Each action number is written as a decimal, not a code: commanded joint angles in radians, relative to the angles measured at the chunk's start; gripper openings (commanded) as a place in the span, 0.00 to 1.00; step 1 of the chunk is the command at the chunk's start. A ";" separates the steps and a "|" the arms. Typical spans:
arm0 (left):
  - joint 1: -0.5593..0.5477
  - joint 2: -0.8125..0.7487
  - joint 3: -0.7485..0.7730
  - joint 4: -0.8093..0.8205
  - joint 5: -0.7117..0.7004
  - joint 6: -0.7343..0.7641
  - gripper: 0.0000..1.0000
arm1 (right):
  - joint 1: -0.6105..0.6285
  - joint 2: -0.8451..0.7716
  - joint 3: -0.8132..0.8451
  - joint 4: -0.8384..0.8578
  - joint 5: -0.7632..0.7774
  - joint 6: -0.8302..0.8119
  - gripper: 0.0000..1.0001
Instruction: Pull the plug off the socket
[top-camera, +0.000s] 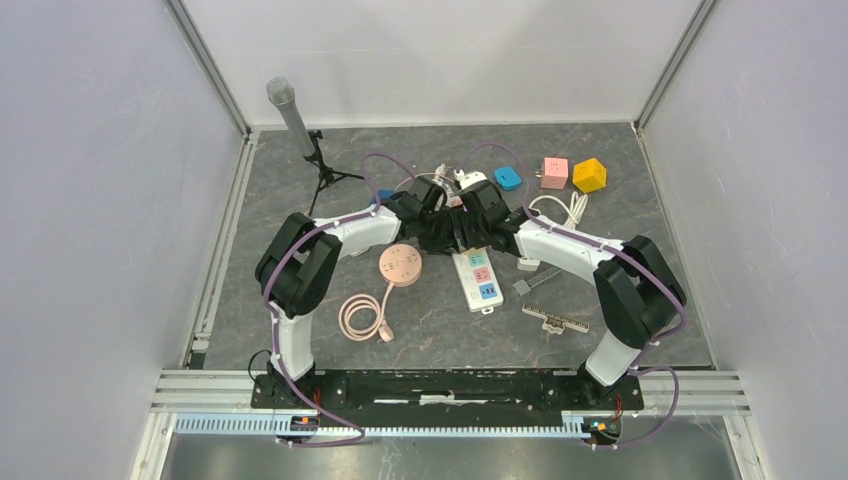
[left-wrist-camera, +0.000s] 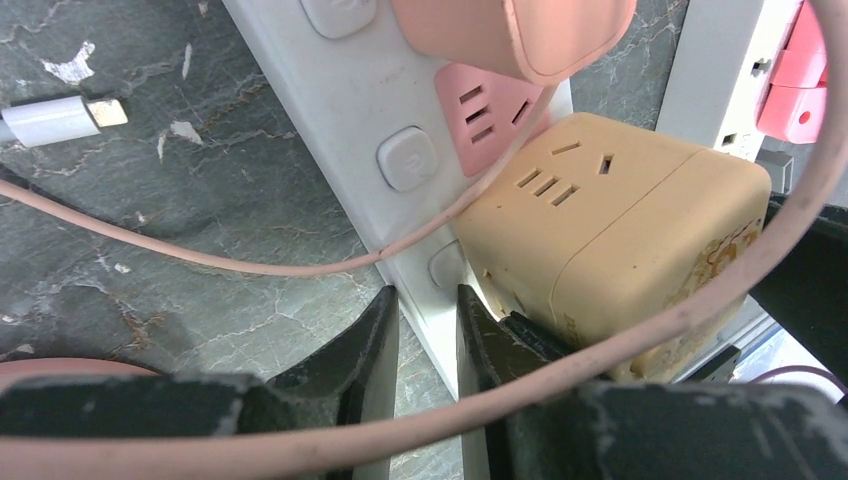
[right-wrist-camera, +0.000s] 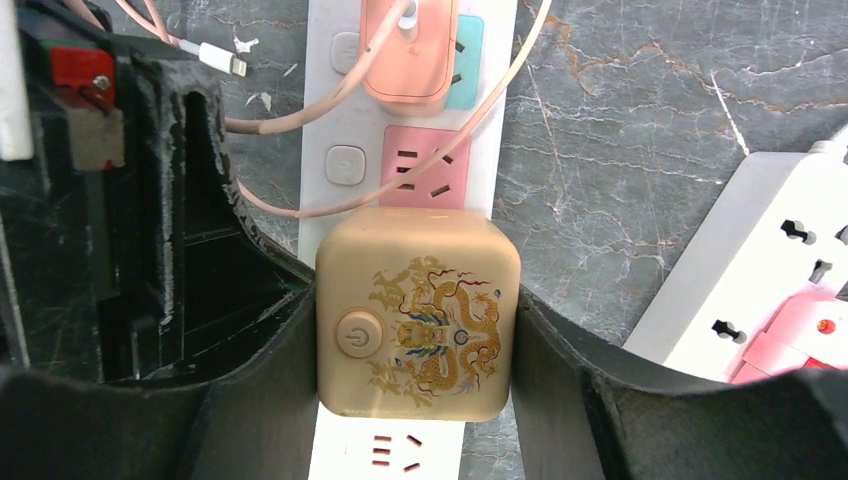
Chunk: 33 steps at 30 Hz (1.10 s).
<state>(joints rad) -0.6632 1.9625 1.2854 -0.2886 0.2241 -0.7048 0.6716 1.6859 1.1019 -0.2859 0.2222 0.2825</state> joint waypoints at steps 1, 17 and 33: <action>0.001 0.058 -0.075 -0.115 -0.123 0.074 0.27 | -0.036 -0.100 0.037 0.063 -0.071 -0.001 0.00; 0.000 0.068 -0.070 -0.116 -0.096 0.076 0.25 | -0.021 -0.069 0.114 0.014 -0.077 -0.028 0.00; 0.002 0.040 -0.049 -0.139 -0.106 0.088 0.25 | -0.107 -0.105 0.117 -0.021 -0.068 -0.035 0.00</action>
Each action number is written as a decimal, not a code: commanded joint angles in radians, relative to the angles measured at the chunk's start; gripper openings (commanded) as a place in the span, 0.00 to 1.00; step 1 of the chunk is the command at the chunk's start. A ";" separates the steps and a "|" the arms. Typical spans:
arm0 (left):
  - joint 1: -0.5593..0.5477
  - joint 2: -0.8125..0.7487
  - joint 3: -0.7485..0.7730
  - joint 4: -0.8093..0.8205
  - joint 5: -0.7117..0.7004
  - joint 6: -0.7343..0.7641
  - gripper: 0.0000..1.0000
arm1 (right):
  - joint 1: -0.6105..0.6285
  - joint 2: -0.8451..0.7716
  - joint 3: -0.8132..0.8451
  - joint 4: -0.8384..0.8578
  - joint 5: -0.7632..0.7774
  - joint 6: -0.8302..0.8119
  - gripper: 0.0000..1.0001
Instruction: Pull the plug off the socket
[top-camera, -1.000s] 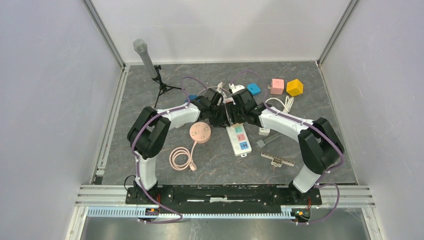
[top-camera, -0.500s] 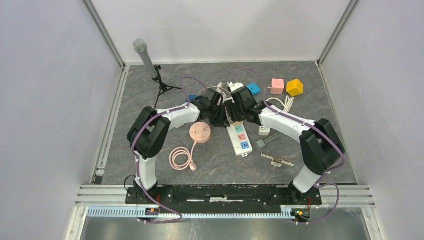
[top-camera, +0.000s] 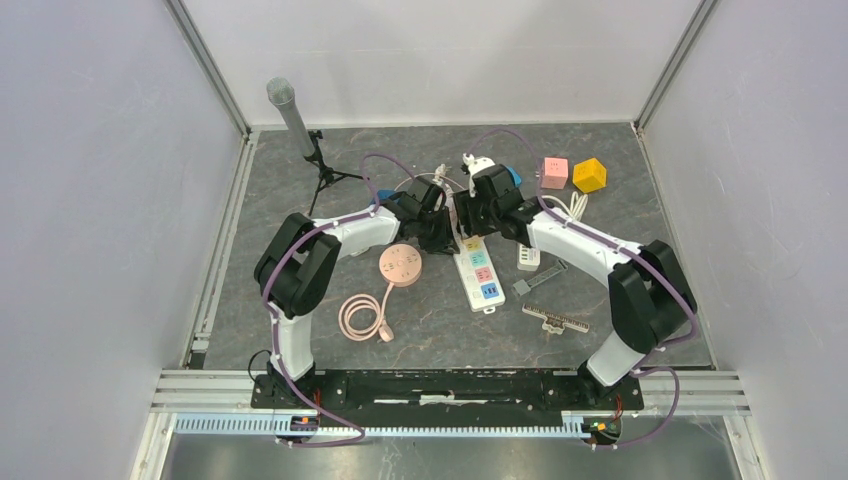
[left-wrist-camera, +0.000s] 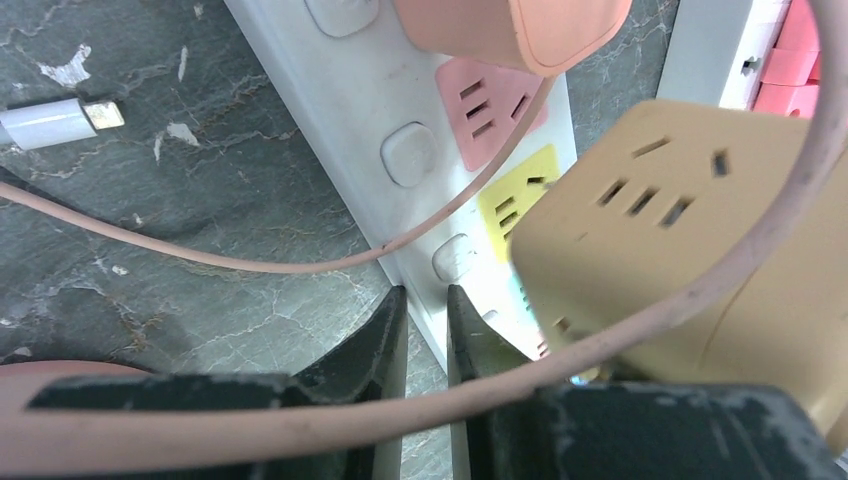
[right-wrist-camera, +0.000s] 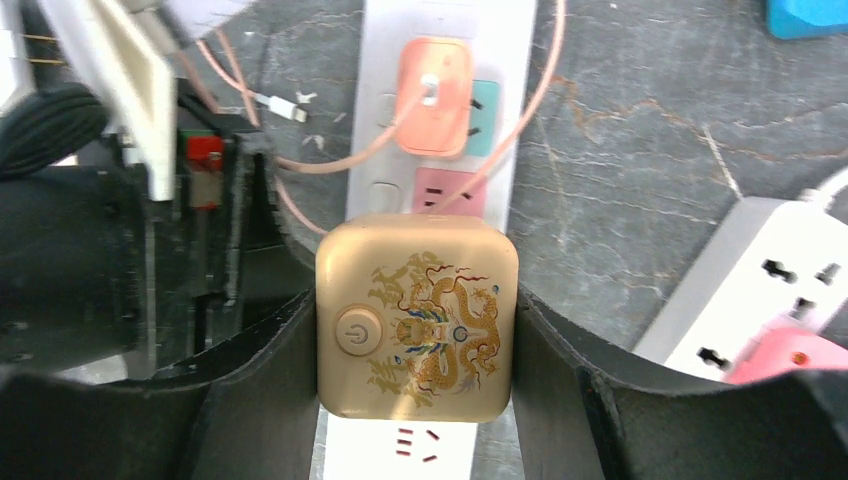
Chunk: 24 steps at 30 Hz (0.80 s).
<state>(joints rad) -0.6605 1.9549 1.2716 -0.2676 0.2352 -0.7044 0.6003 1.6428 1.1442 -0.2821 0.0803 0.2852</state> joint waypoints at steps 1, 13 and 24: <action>-0.002 0.034 -0.029 -0.167 -0.121 0.090 0.26 | -0.049 -0.071 0.078 -0.032 0.082 -0.042 0.00; -0.004 -0.263 -0.108 -0.073 -0.134 0.121 0.48 | -0.178 -0.100 0.071 -0.014 0.116 0.042 0.00; -0.004 -0.408 -0.204 0.069 -0.074 0.125 0.71 | -0.245 0.056 0.168 0.029 -0.041 0.035 0.00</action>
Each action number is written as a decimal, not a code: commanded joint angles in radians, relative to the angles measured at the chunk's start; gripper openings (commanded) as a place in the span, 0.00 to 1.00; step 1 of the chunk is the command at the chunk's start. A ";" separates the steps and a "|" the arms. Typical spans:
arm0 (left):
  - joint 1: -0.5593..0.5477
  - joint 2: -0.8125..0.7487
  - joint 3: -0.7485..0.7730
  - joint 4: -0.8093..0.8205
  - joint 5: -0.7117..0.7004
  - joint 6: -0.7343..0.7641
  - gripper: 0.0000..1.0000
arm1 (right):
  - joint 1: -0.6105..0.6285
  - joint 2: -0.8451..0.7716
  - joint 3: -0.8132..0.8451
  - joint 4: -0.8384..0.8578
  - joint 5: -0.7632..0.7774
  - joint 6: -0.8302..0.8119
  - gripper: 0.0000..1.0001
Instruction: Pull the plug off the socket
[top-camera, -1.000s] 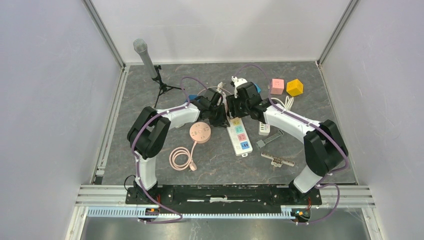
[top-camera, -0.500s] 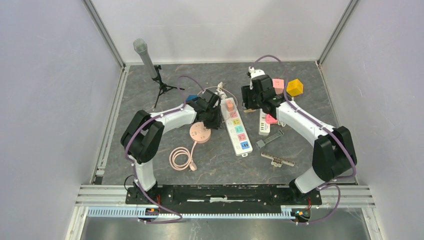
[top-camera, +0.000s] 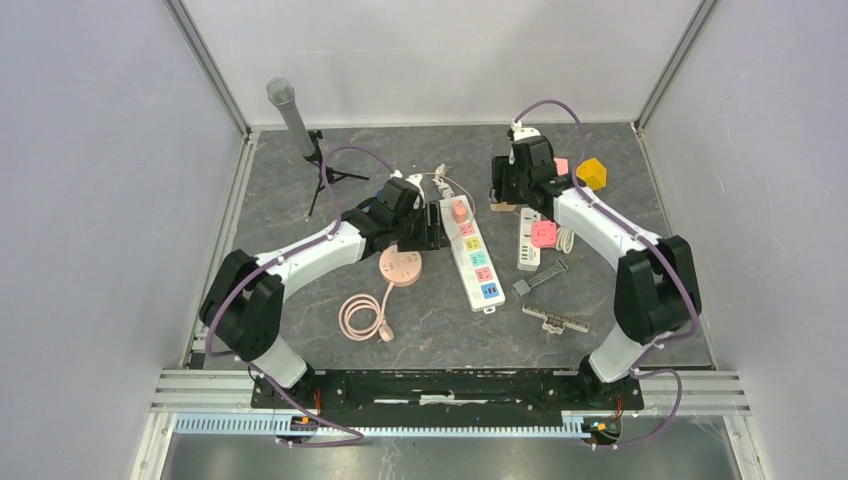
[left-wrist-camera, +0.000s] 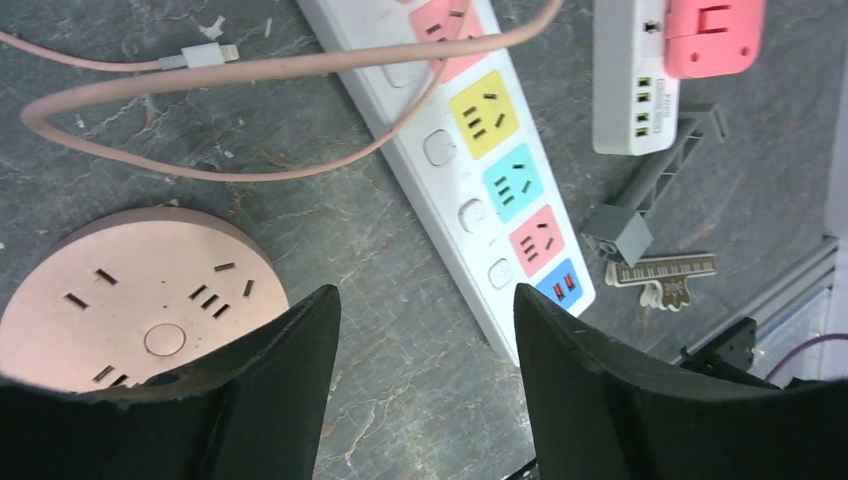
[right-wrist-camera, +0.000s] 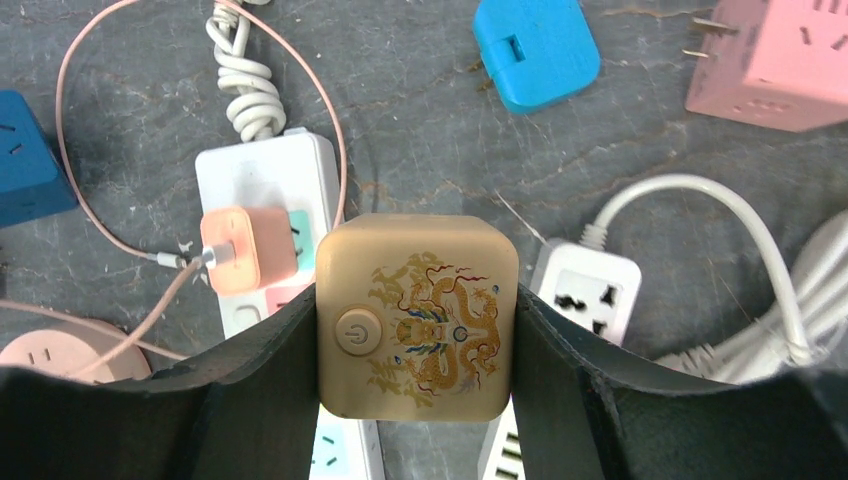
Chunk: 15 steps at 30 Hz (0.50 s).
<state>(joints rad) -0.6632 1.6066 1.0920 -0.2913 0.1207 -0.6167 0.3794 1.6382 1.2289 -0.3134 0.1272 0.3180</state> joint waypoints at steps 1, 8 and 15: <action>-0.001 -0.071 -0.031 0.109 0.066 0.047 0.72 | -0.036 0.081 0.091 0.070 -0.120 -0.012 0.02; -0.002 -0.189 -0.118 0.238 0.152 0.077 0.87 | -0.111 0.207 0.128 0.099 -0.329 -0.043 0.20; -0.003 -0.243 -0.145 0.268 0.145 0.085 0.95 | -0.136 0.301 0.159 0.102 -0.377 -0.048 0.35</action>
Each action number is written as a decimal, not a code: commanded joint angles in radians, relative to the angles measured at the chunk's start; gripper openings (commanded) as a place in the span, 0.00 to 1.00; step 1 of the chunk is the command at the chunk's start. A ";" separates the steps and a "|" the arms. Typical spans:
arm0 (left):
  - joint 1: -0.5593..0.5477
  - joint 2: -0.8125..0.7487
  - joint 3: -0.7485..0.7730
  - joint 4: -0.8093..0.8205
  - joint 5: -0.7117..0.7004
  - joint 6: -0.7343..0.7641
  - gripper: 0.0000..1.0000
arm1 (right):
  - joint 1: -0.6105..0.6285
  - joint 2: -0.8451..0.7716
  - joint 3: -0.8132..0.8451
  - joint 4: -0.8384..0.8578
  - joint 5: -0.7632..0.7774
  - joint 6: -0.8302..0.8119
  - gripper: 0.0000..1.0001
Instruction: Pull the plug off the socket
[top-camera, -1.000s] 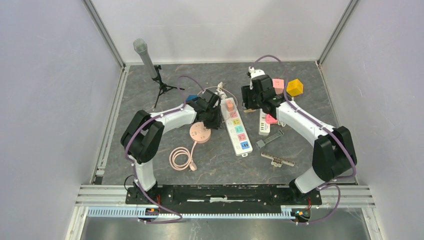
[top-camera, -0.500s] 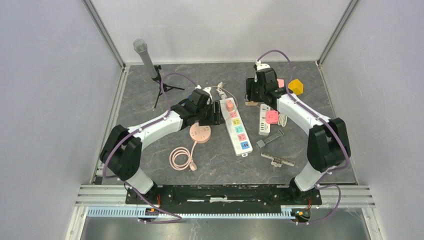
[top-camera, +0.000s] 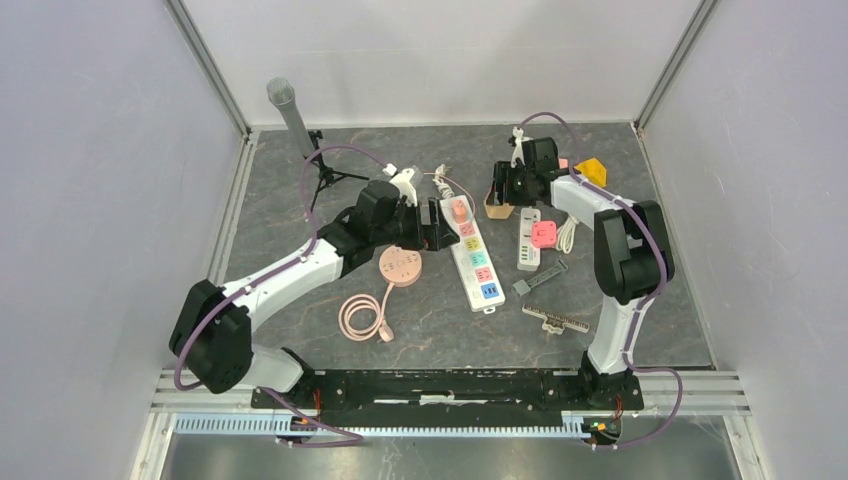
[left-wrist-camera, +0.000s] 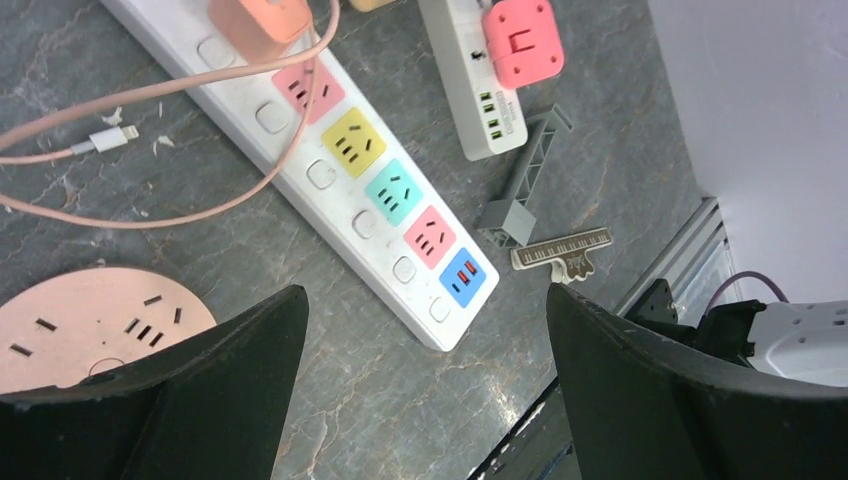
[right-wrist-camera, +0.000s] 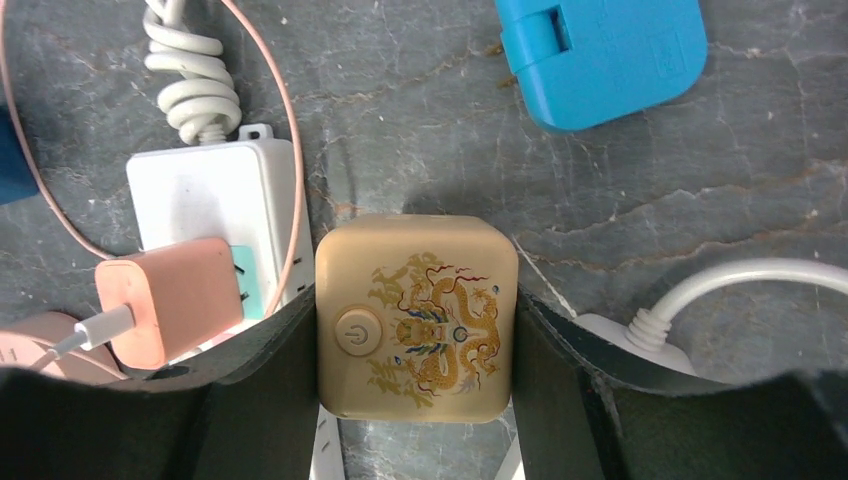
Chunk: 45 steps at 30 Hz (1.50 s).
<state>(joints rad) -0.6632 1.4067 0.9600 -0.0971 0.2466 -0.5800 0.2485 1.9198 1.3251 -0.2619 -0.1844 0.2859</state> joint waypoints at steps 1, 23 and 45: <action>-0.003 -0.043 -0.017 0.079 0.027 0.045 0.95 | -0.010 0.023 0.068 0.047 -0.068 -0.017 0.43; -0.010 -0.051 -0.045 0.092 0.030 0.014 0.96 | -0.011 -0.237 -0.070 0.104 -0.056 -0.101 0.96; -0.010 -0.137 -0.058 -0.047 -0.292 -0.049 0.89 | 0.266 -0.161 -0.118 0.201 0.158 -0.118 0.77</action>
<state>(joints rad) -0.6701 1.3178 0.9089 -0.1303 0.0532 -0.5896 0.5018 1.7184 1.1328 -0.1085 -0.0906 0.1558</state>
